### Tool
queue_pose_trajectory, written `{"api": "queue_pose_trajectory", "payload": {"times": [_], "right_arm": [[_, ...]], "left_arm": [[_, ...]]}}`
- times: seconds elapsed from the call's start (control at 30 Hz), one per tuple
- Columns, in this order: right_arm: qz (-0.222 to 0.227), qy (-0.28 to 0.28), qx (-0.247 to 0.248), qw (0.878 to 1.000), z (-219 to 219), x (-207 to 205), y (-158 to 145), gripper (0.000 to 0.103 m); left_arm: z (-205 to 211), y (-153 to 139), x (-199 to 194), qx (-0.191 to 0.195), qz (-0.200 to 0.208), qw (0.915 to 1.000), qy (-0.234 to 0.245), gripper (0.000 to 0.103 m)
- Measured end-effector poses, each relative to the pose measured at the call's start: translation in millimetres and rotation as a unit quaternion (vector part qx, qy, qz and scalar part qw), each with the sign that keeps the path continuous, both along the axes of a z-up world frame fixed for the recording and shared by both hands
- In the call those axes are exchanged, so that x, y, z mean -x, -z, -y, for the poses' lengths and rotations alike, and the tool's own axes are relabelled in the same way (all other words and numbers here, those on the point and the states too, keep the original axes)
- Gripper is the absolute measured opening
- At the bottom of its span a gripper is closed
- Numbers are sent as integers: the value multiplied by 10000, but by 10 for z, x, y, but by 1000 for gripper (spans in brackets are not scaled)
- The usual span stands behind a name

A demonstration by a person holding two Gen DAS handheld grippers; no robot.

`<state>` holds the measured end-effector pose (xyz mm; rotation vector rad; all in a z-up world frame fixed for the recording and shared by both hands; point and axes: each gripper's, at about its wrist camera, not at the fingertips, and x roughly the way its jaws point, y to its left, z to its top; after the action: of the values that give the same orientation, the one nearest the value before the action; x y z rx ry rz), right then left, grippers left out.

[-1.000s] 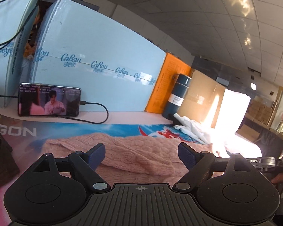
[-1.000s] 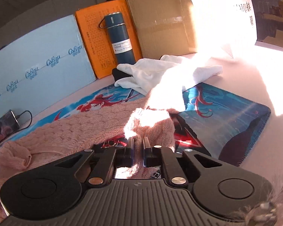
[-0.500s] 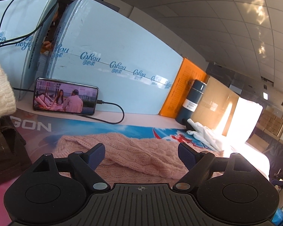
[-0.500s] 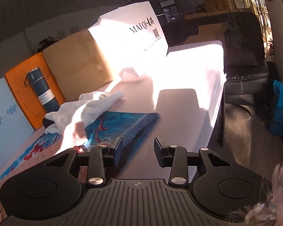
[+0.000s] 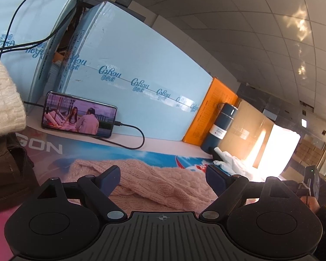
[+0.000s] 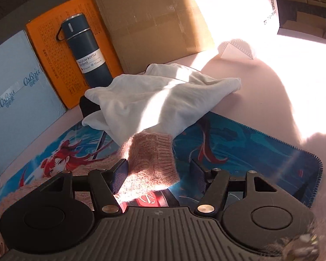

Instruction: Fold clothes

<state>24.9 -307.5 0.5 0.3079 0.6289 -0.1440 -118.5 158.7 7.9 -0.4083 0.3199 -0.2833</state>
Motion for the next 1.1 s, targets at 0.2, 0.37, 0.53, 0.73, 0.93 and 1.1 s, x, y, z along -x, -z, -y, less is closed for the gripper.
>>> {"api": "queue_pose_trajectory", "payload": {"times": [0.2,0.37,0.53,0.73,0.93,1.1], "right_arm": [[131,-490,629,9967,-198,109,-90,9],[916,-506,1740,9792,-420,257,-337,9],[850,-314,2439,9656,-528,-61,-356,9],[146,241,2562,9662,-311,-330,-143,32],[688,356,1969,9774,-396,231,-473,57],[1021,-1316,1046,9805,-918,710,-598,69]], "left_arm": [[-14,22,-10,47,-65,10000,7,88],[-8,52,-44,20,-179,9998,-16,88],[-25,75,-61,-92,-329,9990,-273,88],[-37,89,-90,-218,-514,9975,-441,88],[1,77,-97,-419,-591,9965,-417,88],[-19,80,-93,-418,-600,9960,-506,89]]}}
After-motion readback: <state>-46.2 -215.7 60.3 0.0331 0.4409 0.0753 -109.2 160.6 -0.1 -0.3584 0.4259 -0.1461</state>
